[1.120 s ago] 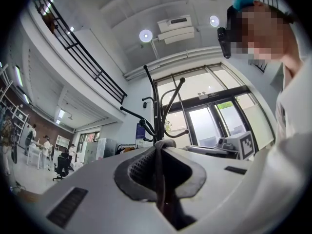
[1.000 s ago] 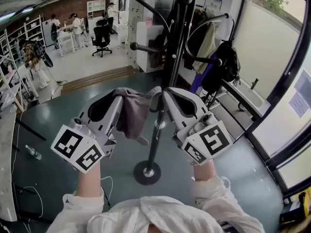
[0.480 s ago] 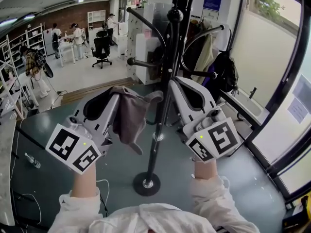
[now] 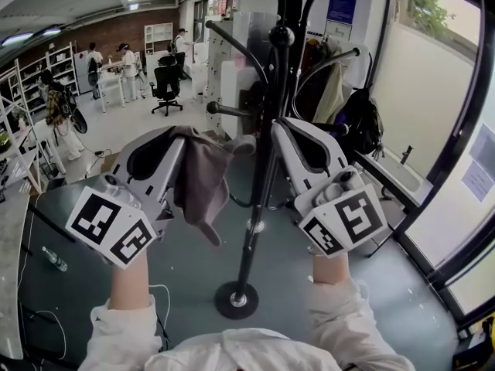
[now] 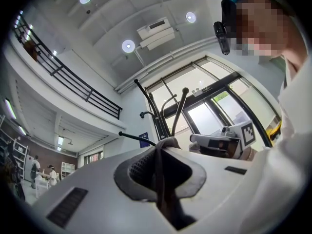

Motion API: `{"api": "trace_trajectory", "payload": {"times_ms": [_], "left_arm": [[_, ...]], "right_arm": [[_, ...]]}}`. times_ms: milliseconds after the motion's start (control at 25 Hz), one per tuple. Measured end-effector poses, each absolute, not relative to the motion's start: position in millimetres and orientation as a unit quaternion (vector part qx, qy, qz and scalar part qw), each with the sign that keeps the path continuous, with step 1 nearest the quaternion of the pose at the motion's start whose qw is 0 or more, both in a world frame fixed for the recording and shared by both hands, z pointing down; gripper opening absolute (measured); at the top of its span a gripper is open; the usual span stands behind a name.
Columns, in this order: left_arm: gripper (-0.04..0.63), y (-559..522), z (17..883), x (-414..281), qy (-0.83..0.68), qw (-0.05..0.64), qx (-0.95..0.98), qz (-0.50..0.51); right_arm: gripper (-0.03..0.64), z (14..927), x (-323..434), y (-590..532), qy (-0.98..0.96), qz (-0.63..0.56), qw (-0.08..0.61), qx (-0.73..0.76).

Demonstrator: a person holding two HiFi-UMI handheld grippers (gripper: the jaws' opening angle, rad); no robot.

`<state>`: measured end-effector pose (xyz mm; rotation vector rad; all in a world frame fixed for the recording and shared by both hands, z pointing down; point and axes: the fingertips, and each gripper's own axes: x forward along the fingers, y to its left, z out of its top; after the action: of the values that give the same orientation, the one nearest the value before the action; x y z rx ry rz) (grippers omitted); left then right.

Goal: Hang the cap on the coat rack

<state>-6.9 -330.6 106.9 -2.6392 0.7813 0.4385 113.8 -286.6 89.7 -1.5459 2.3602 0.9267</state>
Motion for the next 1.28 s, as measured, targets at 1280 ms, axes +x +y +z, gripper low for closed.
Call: {"api": "trace_trajectory", "payload": {"times_ms": [1280], "left_arm": [[0.031,-384.6,29.5,-42.0,0.345,0.229,-0.894,0.169]], "right_arm": [[0.005,62.0,112.2,-297.3,0.787,0.330,0.136,-0.503]]}}
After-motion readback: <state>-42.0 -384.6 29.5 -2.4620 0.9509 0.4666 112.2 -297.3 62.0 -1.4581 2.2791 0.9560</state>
